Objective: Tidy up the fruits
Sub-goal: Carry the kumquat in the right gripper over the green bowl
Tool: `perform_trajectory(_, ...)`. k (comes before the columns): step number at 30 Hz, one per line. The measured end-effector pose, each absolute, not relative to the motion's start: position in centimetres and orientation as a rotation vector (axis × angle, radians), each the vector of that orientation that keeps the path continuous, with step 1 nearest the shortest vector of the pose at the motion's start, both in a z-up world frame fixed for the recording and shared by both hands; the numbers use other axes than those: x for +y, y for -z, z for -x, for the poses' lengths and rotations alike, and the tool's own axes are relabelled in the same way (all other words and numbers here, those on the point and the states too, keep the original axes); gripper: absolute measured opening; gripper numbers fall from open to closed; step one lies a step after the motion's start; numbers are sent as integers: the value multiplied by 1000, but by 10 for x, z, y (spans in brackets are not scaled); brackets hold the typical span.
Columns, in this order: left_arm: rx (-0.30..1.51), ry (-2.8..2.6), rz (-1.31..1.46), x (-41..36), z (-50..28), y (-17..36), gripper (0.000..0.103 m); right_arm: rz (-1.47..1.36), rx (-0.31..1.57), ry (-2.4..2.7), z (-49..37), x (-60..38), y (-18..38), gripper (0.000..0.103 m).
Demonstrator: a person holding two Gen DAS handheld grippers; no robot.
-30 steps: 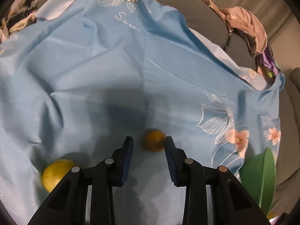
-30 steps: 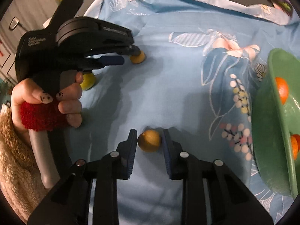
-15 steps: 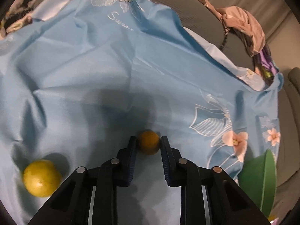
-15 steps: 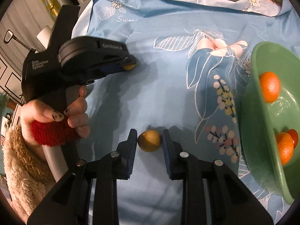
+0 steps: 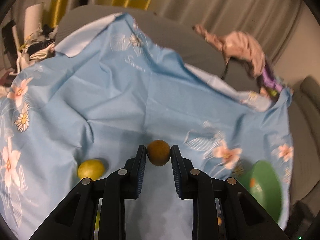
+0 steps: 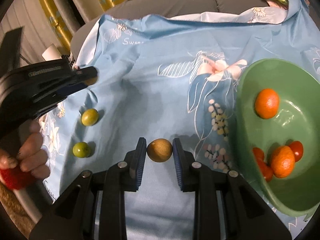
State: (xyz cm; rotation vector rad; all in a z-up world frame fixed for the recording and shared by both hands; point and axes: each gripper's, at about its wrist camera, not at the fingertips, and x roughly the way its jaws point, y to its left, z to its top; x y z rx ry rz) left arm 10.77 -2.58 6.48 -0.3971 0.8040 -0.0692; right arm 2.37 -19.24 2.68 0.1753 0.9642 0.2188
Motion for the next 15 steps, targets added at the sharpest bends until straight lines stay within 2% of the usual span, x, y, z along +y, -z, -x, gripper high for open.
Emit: perform_trajectory(15,618,271,314,-67,-48,-129,25,-265,745,-154,9,-240,-85,28)
